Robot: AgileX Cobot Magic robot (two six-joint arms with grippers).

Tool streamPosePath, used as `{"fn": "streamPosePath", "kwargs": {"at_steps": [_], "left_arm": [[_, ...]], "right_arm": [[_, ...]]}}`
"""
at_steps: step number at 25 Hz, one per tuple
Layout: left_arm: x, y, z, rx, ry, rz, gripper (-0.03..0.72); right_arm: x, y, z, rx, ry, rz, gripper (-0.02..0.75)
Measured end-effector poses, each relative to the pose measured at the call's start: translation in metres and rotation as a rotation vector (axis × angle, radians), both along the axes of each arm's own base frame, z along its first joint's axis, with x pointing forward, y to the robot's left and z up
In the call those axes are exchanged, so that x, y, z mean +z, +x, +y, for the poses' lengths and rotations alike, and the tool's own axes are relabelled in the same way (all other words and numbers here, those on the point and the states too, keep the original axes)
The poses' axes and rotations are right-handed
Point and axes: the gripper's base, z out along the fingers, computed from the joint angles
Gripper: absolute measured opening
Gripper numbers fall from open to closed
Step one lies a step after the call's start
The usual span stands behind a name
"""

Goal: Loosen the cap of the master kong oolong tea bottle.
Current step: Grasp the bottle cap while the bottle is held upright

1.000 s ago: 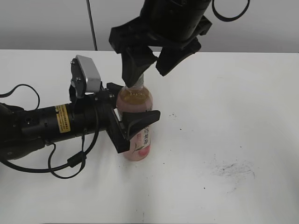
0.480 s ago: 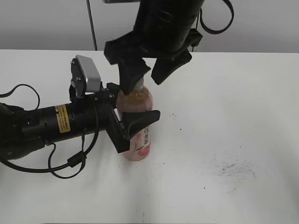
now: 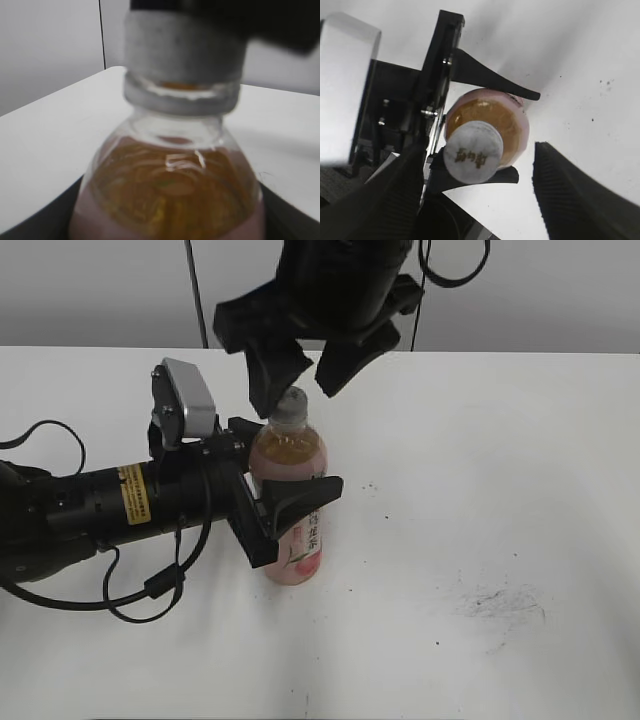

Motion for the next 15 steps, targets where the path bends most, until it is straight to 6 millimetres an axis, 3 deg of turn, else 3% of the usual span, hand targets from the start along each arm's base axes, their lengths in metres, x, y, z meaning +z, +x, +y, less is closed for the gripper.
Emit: {"fn": "streamPosePath", "kwargs": {"at_steps": [7,10,13,15], "left_arm": [[0.0000,0.0000,0.0000,0.000,0.000,0.000,0.445],[0.0000,0.0000,0.0000,0.000,0.000,0.000,0.445],[0.0000,0.0000,0.0000,0.000,0.000,0.000,0.445],[0.0000,0.0000,0.0000,0.000,0.000,0.000,0.445]], "right_arm": [[-0.0101,0.0042,0.0054,-0.004,0.004,0.017,0.500],[-0.0095,0.0042,0.0056,-0.003,0.007,0.017,0.429],[-0.0098,0.0035,0.0050,0.007,-0.001,0.022,0.307],[-0.0098,0.0034,0.0050,0.033,-0.006,0.013,0.280]]}}
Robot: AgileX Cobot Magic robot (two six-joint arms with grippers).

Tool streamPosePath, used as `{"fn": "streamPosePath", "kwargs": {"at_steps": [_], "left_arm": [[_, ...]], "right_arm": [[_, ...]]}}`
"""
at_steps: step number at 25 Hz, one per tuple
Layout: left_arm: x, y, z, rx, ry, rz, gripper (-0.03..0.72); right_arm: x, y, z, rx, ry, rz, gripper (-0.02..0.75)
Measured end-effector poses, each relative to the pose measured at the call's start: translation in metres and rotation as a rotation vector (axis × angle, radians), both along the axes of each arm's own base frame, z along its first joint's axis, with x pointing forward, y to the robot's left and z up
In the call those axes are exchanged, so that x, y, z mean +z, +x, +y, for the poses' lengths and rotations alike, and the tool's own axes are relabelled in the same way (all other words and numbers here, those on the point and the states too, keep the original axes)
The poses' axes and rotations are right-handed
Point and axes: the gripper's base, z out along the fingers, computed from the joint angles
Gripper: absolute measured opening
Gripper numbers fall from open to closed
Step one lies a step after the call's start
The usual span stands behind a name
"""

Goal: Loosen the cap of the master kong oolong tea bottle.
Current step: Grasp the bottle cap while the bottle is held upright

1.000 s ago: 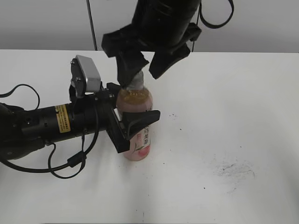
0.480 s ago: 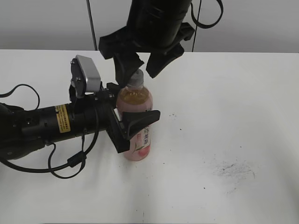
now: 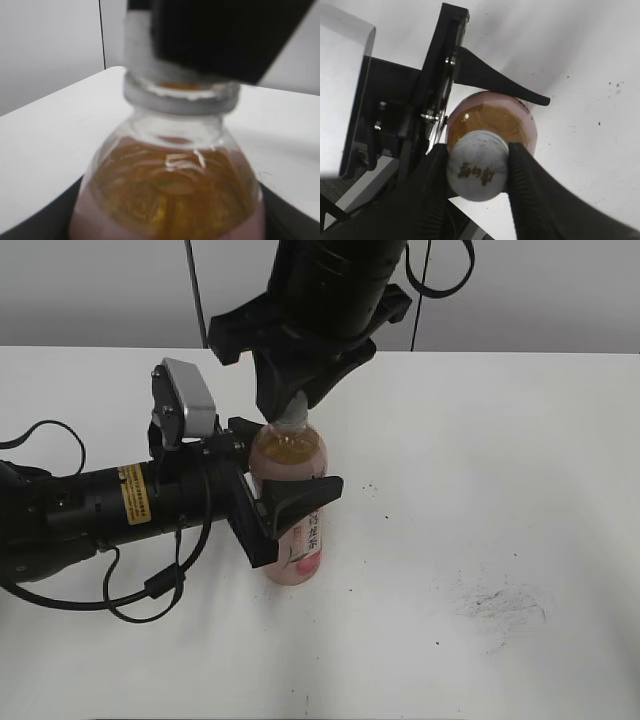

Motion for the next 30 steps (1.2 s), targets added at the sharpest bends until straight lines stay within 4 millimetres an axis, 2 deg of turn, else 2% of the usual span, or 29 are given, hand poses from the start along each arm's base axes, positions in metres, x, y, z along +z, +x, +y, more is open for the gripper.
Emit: {"fn": "streamPosePath", "kwargs": {"at_steps": [8,12,21,30], "left_arm": [[0.0000,0.0001,0.0000,0.001,0.000,0.000,0.445],[0.0000,0.0001,0.0000,0.001,0.000,-0.001,0.445],[-0.0001,-0.0002,-0.0001,-0.003,0.001,-0.001,0.445],[-0.0001,-0.0005,-0.0002,-0.007,0.005,-0.007,0.445]], "right_arm": [[0.0000,-0.0002,0.0001,0.212,-0.027,-0.075,0.278],[0.0004,-0.0002,0.0002,0.417,-0.054,-0.152,0.273],[0.0011,-0.0004,0.0001,1.071,-0.143,-0.393,0.273],[0.0020,-0.0011,-0.0001,1.656,-0.218,-0.606,0.273]]}}
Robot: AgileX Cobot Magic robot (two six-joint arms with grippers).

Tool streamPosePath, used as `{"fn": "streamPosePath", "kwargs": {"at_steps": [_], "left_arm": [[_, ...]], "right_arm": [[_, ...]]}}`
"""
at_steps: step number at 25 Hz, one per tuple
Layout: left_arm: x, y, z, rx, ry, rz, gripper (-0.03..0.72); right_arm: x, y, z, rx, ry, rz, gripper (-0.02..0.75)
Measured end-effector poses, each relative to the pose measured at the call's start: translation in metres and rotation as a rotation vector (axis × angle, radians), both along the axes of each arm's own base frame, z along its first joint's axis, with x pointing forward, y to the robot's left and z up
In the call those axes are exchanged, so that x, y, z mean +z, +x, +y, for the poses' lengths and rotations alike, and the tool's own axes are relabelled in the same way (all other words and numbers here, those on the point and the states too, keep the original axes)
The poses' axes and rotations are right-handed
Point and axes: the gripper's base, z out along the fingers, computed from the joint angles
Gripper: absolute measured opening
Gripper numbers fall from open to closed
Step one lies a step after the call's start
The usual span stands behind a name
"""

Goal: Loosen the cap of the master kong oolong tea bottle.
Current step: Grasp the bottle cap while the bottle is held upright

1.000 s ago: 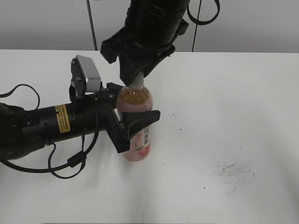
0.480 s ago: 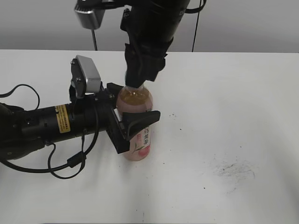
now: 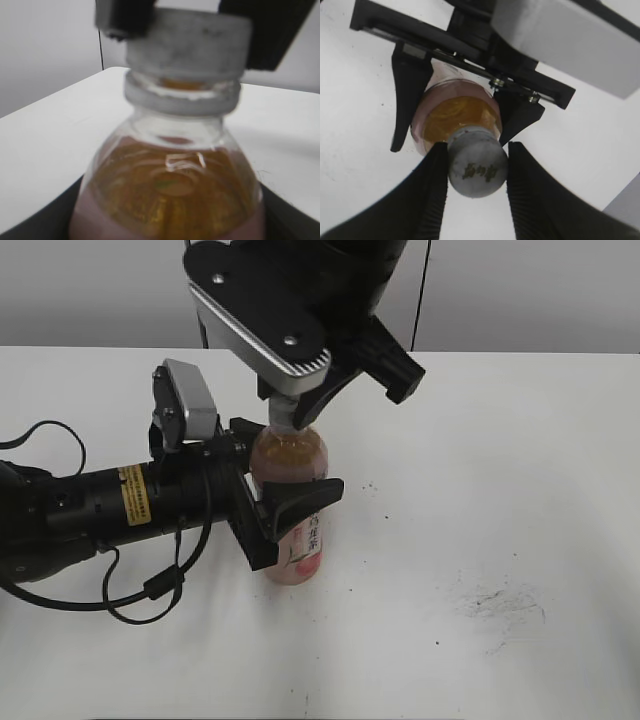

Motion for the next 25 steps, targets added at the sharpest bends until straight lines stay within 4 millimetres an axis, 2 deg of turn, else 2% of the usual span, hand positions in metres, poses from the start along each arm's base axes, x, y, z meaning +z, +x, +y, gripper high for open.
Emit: {"fn": "streamPosePath", "kwargs": {"at_steps": [5,11,14,19,25], "left_arm": [[0.0000,0.0001,0.0000,0.001,0.000,0.000,0.445],[0.0000,0.0001,0.0000,0.002,-0.001,0.000,0.445],[0.0001,0.0002,0.0001,0.003,-0.001,0.000,0.445],[0.0001,0.0002,0.0001,0.003,-0.001,0.000,0.445],[0.0001,0.0003,0.0001,0.004,-0.002,0.002,0.445]], "right_arm": [[0.0000,-0.0001,0.0001,0.319,-0.041,-0.118,0.273],[0.0003,0.0000,0.0001,0.490,-0.063,-0.183,0.273],[0.0003,0.0000,0.0001,0.470,-0.060,-0.176,0.273],[0.0010,0.0007,-0.0012,0.335,-0.055,-0.136,0.290],[0.0008,0.0040,-0.0051,0.129,-0.073,-0.099,0.412]]}}
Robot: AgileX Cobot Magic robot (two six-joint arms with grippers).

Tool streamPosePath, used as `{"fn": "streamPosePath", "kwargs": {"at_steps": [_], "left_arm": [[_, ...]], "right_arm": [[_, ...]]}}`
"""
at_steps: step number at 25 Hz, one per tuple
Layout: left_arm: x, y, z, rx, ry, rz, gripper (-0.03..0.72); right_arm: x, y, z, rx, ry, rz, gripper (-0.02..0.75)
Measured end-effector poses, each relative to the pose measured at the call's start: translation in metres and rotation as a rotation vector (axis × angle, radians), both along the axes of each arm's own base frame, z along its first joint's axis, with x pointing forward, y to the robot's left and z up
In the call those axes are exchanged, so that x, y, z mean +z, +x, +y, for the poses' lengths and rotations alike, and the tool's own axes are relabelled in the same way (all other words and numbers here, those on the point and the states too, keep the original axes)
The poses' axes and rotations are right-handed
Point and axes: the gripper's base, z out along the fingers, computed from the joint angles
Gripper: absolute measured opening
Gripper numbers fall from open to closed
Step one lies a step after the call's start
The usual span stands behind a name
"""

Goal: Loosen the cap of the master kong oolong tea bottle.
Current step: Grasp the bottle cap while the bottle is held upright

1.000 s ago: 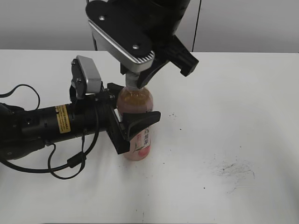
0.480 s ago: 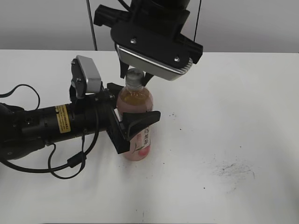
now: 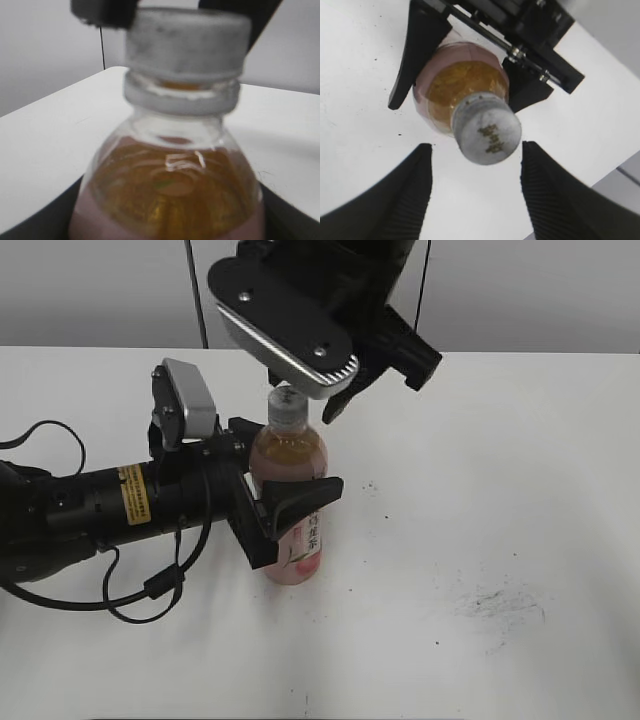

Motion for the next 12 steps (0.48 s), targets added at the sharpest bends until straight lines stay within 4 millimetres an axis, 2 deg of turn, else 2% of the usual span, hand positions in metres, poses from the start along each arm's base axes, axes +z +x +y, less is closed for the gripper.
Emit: {"fn": "streamPosePath", "kwargs": {"at_steps": [2,6,12], "left_arm": [[0.000,0.000,0.000,0.000,0.000,0.000,0.445],[0.000,0.000,0.000,0.001,0.000,0.000,0.445],[0.000,0.000,0.000,0.001,0.000,0.000,0.445]], "right_arm": [[0.002,0.000,-0.001,-0.071,0.007,0.010,0.453],[0.012,-0.003,-0.004,-0.285,0.069,0.066,0.480],[0.017,-0.008,-0.003,-0.768,0.193,0.257,0.482]]}}
